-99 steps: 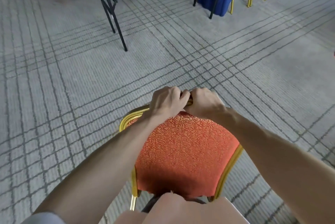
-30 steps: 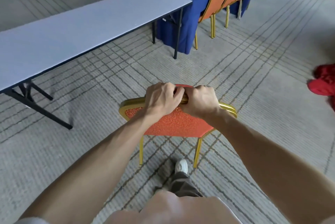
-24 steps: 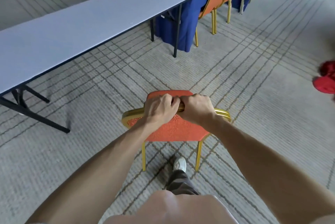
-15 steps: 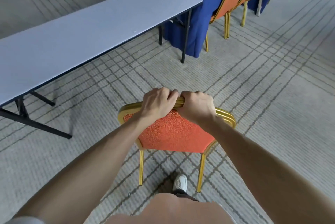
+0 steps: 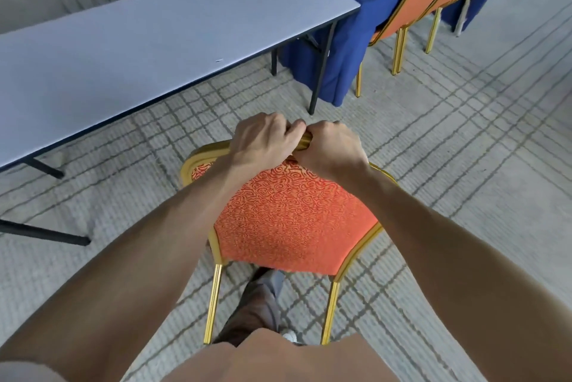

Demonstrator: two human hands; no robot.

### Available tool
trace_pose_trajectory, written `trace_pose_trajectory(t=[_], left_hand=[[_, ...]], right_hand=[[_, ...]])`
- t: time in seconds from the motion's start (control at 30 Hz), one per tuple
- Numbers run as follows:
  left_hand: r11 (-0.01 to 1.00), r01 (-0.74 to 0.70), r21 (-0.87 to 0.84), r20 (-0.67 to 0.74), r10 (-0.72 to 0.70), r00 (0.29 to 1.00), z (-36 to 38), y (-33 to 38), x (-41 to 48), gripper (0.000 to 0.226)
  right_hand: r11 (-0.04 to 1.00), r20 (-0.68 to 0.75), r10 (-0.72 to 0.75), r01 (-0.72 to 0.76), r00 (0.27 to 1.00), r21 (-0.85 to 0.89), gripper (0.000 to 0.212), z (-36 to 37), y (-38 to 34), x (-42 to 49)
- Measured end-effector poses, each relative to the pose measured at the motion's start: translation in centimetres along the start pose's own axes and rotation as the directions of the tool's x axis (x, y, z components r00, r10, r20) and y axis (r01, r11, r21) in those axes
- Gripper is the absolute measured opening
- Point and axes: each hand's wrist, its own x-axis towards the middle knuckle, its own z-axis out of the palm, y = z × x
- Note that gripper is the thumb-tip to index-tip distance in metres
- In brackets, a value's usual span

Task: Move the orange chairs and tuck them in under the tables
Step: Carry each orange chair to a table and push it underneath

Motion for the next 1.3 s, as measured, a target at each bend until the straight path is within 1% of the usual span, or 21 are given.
trace_pose_trajectory(t=[0.07, 0.13, 0.2, 0.27, 0.3, 0.37, 0.47, 0.57, 0.63, 0.67, 0.73, 0.77, 0.83, 0.9, 0.97, 1.07, 1.13, 1.17, 1.2, 1.27, 1.3], left_hand=[[1.0, -0.003, -0.006, -0.006, 0.003, 1.0, -0.2, -0.9, 3.1, 0.02], [1.0, -0.004, 0.03, 0.006, 0.004, 1.0, 0.2, -2.0, 7.0, 0.02], [0.998, -0.053, 0.047, -0.027, 0.054, 0.998, 0.2, -3.5, 10.7, 0.02], [0.999, -0.049, 0.011, -0.035, 0.049, 0.998, 0.4, -4.8, 13.8, 0.015], [0.999, -0.041, -0.032, -0.035, 0.04, 0.999, 0.7, -5.1, 14.6, 0.011], [0.992, -0.03, -0.122, -0.032, 0.026, 0.999, 0.5, -6.3, 17.8, 0.012], [0.987, -0.036, -0.159, -0.108, 0.019, 0.994, 0.2, -7.7, 21.0, 0.015], [0.983, -0.071, -0.168, -0.22, 0.033, 0.975, 0.3, -8.8, 22.7, 0.008], [0.987, -0.063, -0.149, -0.301, 0.015, 0.953, 0.4, -8.7, 23.4, 0.017], [0.983, -0.016, -0.182, -0.323, -0.044, 0.945, 0.7, -8.4, 23.5, 0.022], [0.942, 0.121, -0.312, -0.326, -0.226, 0.918, 1.8, -7.3, 23.7, 0.031], [0.908, 0.196, -0.369, -0.299, -0.316, 0.9, 2.3, -6.5, 23.6, 0.038], [0.827, 0.331, -0.454, -0.178, -0.449, 0.876, 3.0, -5.2, 23.9, 0.049], [0.766, 0.394, -0.508, -0.081, -0.498, 0.864, 3.8, -3.7, 25.0, 0.051], [0.734, 0.417, -0.535, -0.049, -0.52, 0.853, 4.2, -2.6, 26.4, 0.051], [0.694, 0.49, -0.528, -0.001, -0.577, 0.817, 5.1, -0.9, 29.6, 0.048], [0.683, 0.549, -0.481, 0.039, -0.609, 0.792, 6.1, 0.5, 32.1, 0.051], [0.674, 0.575, -0.463, 0.057, -0.625, 0.778, 6.4, 0.9, 33.0, 0.054], [0.675, 0.596, -0.435, 0.057, -0.64, 0.766, 6.8, 1.4, 33.7, 0.057], [0.688, 0.634, -0.352, 0.011, -0.674, 0.738, 6.7, 2.1, 36.1, 0.059], [0.698, 0.641, -0.32, 0.003, -0.675, 0.738, 6.4, 1.8, 37.1, 0.06]], right_hand=[[1.0, -0.002, 0.015, -0.015, 1.0, 0.0, 0.021, -0.3, 1.1, 3.0], [0.999, 0.007, 0.038, -0.038, 0.999, 0.003, 0.024, -0.8, 2.4, 7.1], [0.998, 0.046, 0.058, -0.057, 0.997, -0.013, 0.026, -1.4, 3.4, 10.9], [0.998, 0.065, 0.057, -0.055, 0.996, -0.033, 0.027, -1.9, 4.3, 14.3], [0.998, 0.074, 0.052, -0.049, 0.996, -0.045, 0.027, -2.0, 4.6, 14.9], [0.998, 0.071, 0.036, -0.033, 0.997, -0.052, 0.024, -2.8, 5.3, 17.7], [0.995, 0.036, -0.013, 0.016, 0.999, -0.1, 0.027, -4.7, 5.6, 20.7], [0.993, -0.003, -0.071, 0.07, 0.997, -0.098, 0.025, -6.0, 5.9, 22.8], [0.984, -0.02, -0.119, 0.115, 0.993, -0.133, 0.022, -6.2, 6.2, 23.7], [0.978, -0.032, -0.143, 0.137, 0.989, -0.156, 0.02, -6.0, 6.4, 23.8], [0.965, -0.074, -0.212, 0.197, 0.974, -0.174, 0.015, -5.3, 7.4, 24.1], [0.958, -0.112, -0.251, 0.229, 0.962, -0.175, 0.013, -4.7, 8.1, 24.1], [0.938, -0.185, -0.328, 0.297, 0.926, -0.177, 0.012, -3.7, 9.3, 24.3], [0.924, -0.189, -0.377, 0.353, 0.907, -0.146, 0.012, -3.3, 11.2, 25.1], [0.91, -0.177, -0.408, 0.385, 0.895, -0.151, 0.017, -2.9, 13.5, 26.2], [0.895, -0.144, -0.442, 0.425, 0.885, -0.137, 0.016, -3.3, 17.1, 28.6], [0.88, -0.015, -0.453, 0.444, 0.891, -0.168, 0.009, -3.5, 19.5, 30.7], [0.872, 0.07, -0.442, 0.447, 0.894, -0.199, 0.009, -3.4, 20.3, 31.4], [0.864, 0.111, -0.451, 0.465, 0.885, -0.193, 0.012, -3.2, 21.2, 31.9], [0.844, 0.067, -0.507, 0.511, 0.859, -0.16, 0.015, -3.4, 22.7, 34.1], [0.842, 0.051, -0.517, 0.519, 0.854, -0.148, 0.017, -3.7, 22.6, 35.0]])
